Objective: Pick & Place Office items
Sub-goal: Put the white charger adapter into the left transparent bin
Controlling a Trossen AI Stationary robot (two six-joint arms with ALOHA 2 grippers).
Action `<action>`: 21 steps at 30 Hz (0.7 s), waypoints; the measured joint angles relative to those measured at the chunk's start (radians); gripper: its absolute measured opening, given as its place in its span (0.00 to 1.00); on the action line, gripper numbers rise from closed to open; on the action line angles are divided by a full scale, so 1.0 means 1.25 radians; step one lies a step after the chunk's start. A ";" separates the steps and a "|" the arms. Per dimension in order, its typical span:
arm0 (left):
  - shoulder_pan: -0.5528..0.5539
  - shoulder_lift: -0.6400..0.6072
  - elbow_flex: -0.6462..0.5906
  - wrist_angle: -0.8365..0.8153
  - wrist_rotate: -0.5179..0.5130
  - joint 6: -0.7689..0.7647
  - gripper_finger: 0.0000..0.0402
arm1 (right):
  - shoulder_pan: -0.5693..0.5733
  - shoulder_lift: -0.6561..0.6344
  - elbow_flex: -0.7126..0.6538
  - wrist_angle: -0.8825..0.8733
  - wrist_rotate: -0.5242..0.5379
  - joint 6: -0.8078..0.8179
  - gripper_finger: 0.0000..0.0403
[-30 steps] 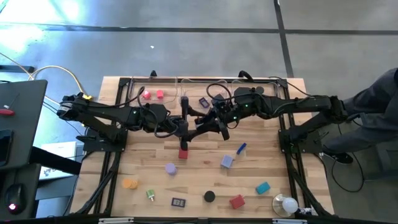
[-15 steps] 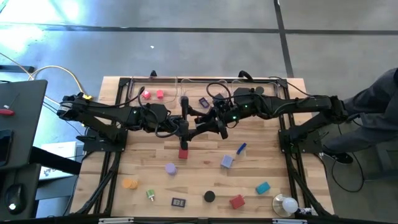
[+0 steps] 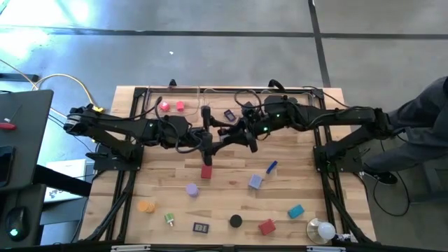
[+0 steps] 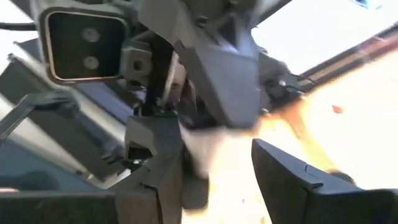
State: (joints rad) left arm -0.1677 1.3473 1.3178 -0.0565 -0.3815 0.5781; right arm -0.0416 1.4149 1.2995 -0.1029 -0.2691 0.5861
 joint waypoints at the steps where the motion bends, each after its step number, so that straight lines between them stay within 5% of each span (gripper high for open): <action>1: 0.000 0.000 0.000 -0.001 -0.017 0.000 0.58 | -0.009 -0.011 0.000 -0.028 0.011 0.001 0.43; 9: -0.001 -0.006 0.002 -0.060 -0.311 -0.072 0.58 | -0.042 -0.094 -0.002 -0.202 0.217 -0.012 0.43; 13: 0.001 -0.005 0.002 -0.114 -0.465 -0.223 0.58 | -0.045 -0.125 0.000 -0.216 0.238 -0.012 0.43; 21: 0.114 -0.004 0.002 -0.408 -0.442 -0.543 0.58 | -0.044 -0.126 -0.001 -0.228 0.236 -0.027 0.43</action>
State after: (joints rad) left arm -0.0252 1.3422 1.3201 -0.5660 -0.9345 -0.1010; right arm -0.0971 1.2579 1.2984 -0.3881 0.0254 0.5528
